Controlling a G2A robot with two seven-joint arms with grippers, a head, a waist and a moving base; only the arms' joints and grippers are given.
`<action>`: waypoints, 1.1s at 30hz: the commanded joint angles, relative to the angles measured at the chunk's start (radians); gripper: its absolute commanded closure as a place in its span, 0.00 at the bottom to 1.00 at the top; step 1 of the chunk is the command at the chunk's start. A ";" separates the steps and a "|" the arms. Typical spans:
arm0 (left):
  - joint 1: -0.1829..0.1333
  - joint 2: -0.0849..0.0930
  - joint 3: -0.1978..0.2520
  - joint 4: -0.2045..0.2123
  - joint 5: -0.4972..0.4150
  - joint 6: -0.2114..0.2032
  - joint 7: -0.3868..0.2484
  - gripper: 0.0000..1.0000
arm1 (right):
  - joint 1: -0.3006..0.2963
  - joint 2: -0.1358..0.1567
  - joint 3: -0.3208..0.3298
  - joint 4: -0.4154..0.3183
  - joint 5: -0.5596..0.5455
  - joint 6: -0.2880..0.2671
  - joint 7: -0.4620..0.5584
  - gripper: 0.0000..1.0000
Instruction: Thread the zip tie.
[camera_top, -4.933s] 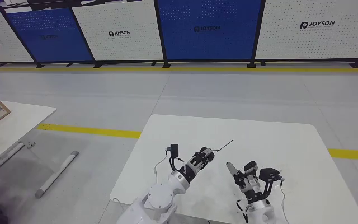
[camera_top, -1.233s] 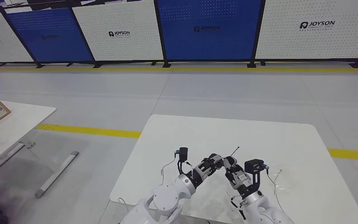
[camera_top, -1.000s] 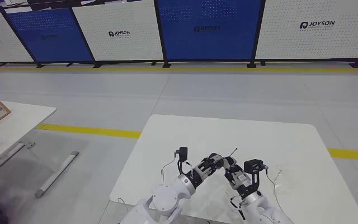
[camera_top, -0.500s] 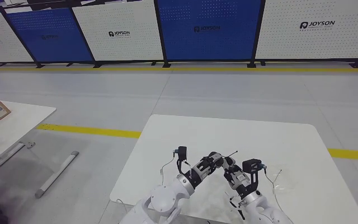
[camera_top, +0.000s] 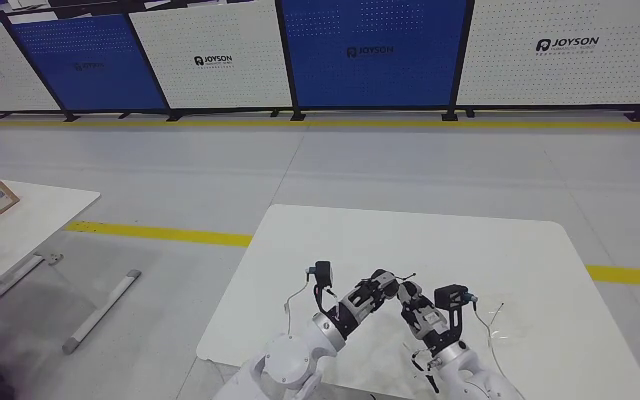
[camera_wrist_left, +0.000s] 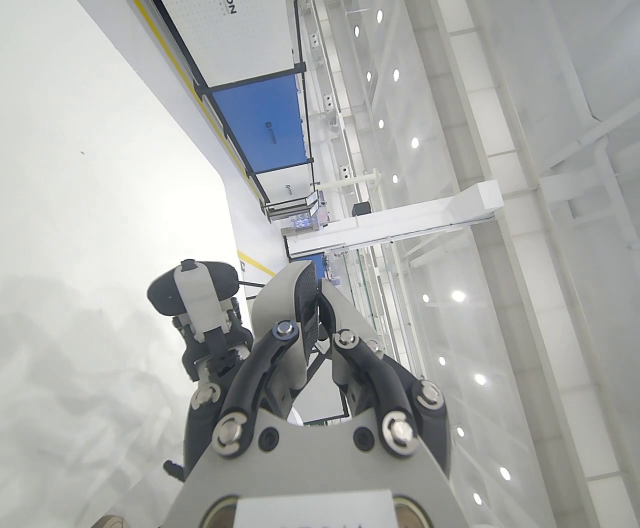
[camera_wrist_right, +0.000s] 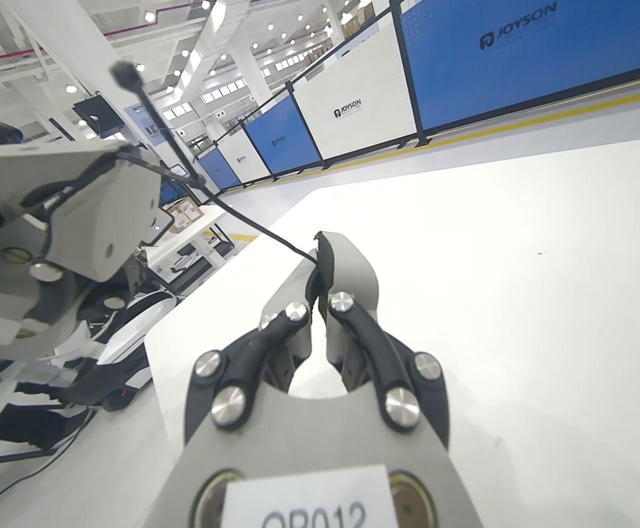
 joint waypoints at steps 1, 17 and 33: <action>0.004 0.001 -0.001 -0.004 0.001 -0.005 -0.002 1.00 | 0.000 0.000 -0.001 0.001 0.000 0.001 -0.001 1.00; 0.029 0.005 -0.005 -0.039 0.010 -0.036 -0.014 1.00 | -0.003 0.000 -0.006 0.005 -0.001 0.005 -0.011 1.00; 0.032 0.007 0.001 -0.050 0.020 -0.045 -0.019 1.00 | -0.003 0.002 -0.004 0.008 0.004 0.002 -0.013 1.00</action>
